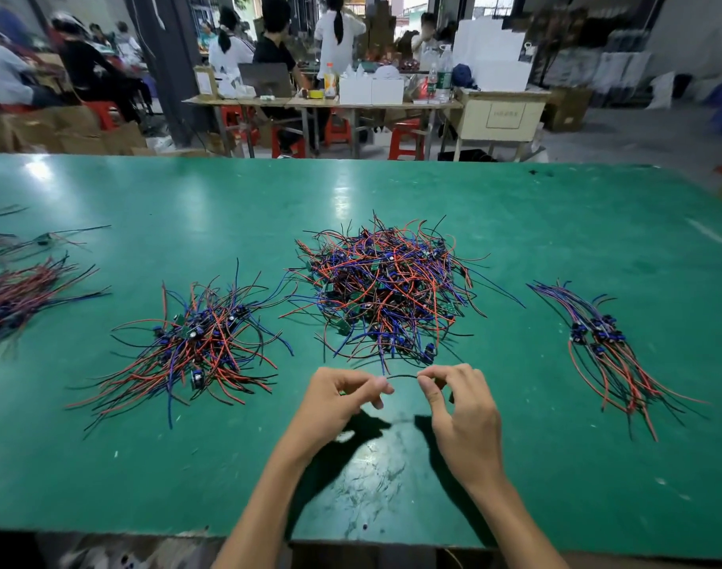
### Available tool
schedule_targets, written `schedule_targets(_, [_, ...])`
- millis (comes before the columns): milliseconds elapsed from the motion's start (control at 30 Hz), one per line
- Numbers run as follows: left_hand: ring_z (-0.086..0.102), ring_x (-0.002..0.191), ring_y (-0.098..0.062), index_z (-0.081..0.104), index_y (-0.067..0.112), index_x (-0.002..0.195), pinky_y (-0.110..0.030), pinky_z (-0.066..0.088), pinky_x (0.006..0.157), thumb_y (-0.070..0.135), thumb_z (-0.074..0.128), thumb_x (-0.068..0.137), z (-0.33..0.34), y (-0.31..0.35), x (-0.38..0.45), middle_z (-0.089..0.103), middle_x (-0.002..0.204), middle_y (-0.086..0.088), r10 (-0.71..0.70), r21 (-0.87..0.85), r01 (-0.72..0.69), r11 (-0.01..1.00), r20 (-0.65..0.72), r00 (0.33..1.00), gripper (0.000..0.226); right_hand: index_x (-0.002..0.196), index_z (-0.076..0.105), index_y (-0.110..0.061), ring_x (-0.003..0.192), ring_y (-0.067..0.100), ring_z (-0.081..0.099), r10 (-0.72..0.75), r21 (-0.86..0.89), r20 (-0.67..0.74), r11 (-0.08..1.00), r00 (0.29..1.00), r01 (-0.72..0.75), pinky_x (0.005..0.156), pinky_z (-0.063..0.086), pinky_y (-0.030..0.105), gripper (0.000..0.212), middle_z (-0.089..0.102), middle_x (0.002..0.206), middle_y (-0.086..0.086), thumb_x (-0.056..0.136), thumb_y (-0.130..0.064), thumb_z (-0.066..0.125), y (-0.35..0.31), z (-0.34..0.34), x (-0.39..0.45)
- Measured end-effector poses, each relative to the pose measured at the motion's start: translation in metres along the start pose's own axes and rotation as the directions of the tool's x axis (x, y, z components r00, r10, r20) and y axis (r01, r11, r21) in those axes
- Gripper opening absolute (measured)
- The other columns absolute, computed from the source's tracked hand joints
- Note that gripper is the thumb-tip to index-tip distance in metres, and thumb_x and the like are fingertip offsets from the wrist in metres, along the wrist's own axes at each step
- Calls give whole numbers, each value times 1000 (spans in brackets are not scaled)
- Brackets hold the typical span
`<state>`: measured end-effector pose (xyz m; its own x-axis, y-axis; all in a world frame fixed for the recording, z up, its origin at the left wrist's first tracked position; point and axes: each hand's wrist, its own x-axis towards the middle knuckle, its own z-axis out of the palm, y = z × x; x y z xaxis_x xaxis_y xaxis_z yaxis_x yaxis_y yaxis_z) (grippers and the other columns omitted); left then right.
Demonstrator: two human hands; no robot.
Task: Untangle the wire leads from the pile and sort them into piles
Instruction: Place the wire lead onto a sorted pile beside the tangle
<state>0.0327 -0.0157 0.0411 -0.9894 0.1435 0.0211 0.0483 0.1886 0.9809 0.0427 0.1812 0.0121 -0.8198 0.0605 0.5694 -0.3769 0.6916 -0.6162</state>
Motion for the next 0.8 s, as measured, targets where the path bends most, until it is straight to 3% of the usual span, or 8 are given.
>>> schedule_targets(100, [57,62,-2,82,28,84,-14,44,59,44,70,84,-24,7,6,76,76,3,55,-10,-60,998,-258,964,19,106,69,-25,86,3,52,12,21,39,1000,999,-12,76,42,20,13,60,94,-18,97,-34,64,-2,1,0])
schedule_targets(167, [55,64,-10,81,28,84,-24,43,61,38,73,87,-47,7,12,76,76,2,11,-64,-55,996,-543,839,13,108,66,-26,88,3,52,52,7,87,999,995,-52,76,44,23,12,59,95,-19,98,-32,64,-1,4,0])
schedule_targets(267, [64,89,-28,77,23,112,-34,45,78,43,74,88,-77,-8,17,75,101,-7,-62,109,239,965,-790,610,32,108,64,-29,91,-1,52,109,-43,174,994,979,-103,80,43,25,11,57,98,-21,97,-27,64,4,7,1])
schedule_targets(367, [43,122,-37,54,19,143,-44,40,95,45,81,79,-75,-18,12,47,138,-19,-8,321,527,787,-849,528,74,106,62,-33,93,2,52,159,-69,237,987,958,-147,84,45,29,11,57,98,-23,96,-28,64,6,11,3])
schedule_targets(500, [35,121,-34,53,20,143,-47,37,100,45,80,78,-46,-23,17,37,142,-17,103,515,552,656,-785,611,75,100,63,-36,93,1,51,190,-75,264,981,946,-177,84,45,30,8,56,95,-23,96,-30,64,7,12,4])
schedule_targets(600, [40,118,-25,67,27,128,-39,35,98,40,67,92,-28,-28,30,54,127,-6,159,592,333,734,-626,763,39,95,66,-35,93,2,51,202,-55,279,979,939,-195,86,46,31,8,57,93,-22,95,-27,64,9,12,4])
schedule_targets(667, [43,117,-20,70,30,121,-36,32,99,44,63,95,-18,-32,39,57,122,0,188,692,262,673,-502,844,30,93,67,-34,94,3,52,207,-47,281,978,937,-202,87,46,32,9,57,93,-20,95,-26,64,9,11,5])
schedule_targets(800, [48,112,-20,71,30,115,-37,33,93,50,62,94,-13,-33,50,62,116,3,185,713,260,651,-481,857,31,91,68,-35,95,5,52,217,-33,282,976,935,-217,89,46,32,9,58,94,-19,94,-26,65,10,12,5])
